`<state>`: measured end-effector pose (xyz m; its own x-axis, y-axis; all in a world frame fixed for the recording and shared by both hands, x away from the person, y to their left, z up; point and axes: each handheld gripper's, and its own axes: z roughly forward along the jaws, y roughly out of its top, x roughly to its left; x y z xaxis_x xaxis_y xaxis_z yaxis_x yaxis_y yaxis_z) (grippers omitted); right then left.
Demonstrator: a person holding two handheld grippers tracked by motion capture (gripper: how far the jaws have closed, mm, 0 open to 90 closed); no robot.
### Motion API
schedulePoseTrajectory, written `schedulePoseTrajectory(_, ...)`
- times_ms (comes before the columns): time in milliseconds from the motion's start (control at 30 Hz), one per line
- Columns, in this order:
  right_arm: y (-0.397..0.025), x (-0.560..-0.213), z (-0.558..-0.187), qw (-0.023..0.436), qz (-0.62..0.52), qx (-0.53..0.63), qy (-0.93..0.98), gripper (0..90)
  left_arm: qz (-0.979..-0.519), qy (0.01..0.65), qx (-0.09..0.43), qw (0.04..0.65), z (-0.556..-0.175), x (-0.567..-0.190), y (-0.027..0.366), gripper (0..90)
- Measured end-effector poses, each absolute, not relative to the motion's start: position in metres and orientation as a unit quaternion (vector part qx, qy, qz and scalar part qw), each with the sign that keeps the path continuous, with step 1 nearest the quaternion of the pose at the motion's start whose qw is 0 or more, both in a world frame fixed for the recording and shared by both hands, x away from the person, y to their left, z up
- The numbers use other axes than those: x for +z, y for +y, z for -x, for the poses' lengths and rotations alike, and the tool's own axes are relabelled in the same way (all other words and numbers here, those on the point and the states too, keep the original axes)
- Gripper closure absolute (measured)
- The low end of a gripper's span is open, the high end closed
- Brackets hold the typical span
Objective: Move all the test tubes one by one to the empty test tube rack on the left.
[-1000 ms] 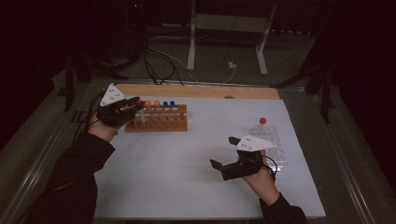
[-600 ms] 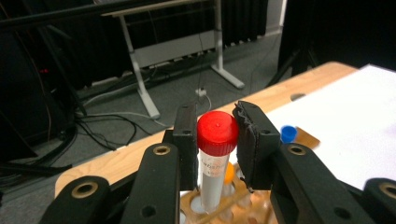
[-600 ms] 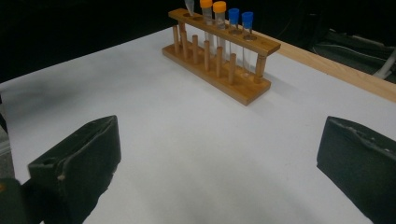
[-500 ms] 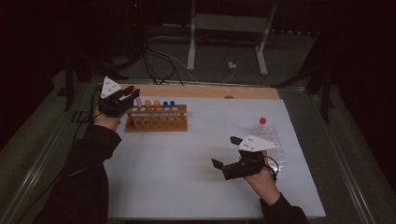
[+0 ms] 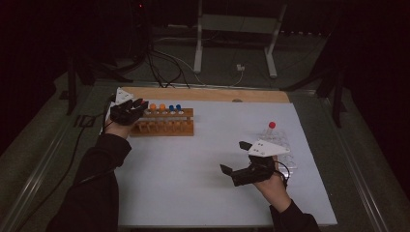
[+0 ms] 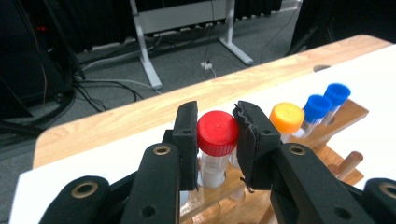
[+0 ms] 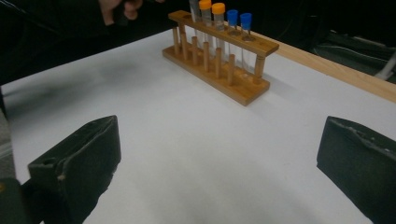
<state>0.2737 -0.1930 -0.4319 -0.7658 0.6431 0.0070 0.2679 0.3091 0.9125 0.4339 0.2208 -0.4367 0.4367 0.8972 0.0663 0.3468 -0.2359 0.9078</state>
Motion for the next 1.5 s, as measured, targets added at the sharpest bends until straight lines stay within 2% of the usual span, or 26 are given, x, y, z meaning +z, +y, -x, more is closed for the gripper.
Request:
schedulePoseTrajectory(533,-0.194,-0.431,-0.274,0.181,-0.289,0.513,0.788,0.0,-0.735,0.438,0.29,0.428,-0.437,-0.439,0.221,70.1)
schedulePoseTrajectory(800,-0.203,-0.422,-0.276,0.2,-0.295,0.521,0.776,0.0,-0.735,0.414,0.291,0.452,-0.415,-0.424,0.223,51.3)
schedulePoseTrajectory(1000,-0.231,-0.409,-0.286,0.242,-0.323,0.519,0.754,0.0,-0.745,0.383,0.272,0.474,-0.389,-0.419,0.218,30.1)
schedulePoseTrajectory(1200,-0.27,-0.411,-0.304,0.269,-0.379,0.496,0.733,0.0,-0.758,0.346,0.226,0.504,-0.36,-0.419,0.206,9.2)
schedulePoseTrajectory(1367,-0.298,-0.424,-0.319,0.267,-0.425,0.47,0.726,0.0,-0.784,0.305,0.191,0.506,-0.337,-0.424,0.19,2.0)
schedulePoseTrajectory(1433,-0.306,-0.431,-0.328,0.264,-0.444,0.453,0.727,0.0,-0.791,0.291,0.181,0.507,-0.328,-0.427,0.183,2.0)
schedulePoseTrajectory(1500,-0.313,-0.438,-0.336,0.26,-0.46,0.442,0.725,3.9,-0.798,0.276,0.169,0.508,-0.32,-0.43,0.176,2.0)
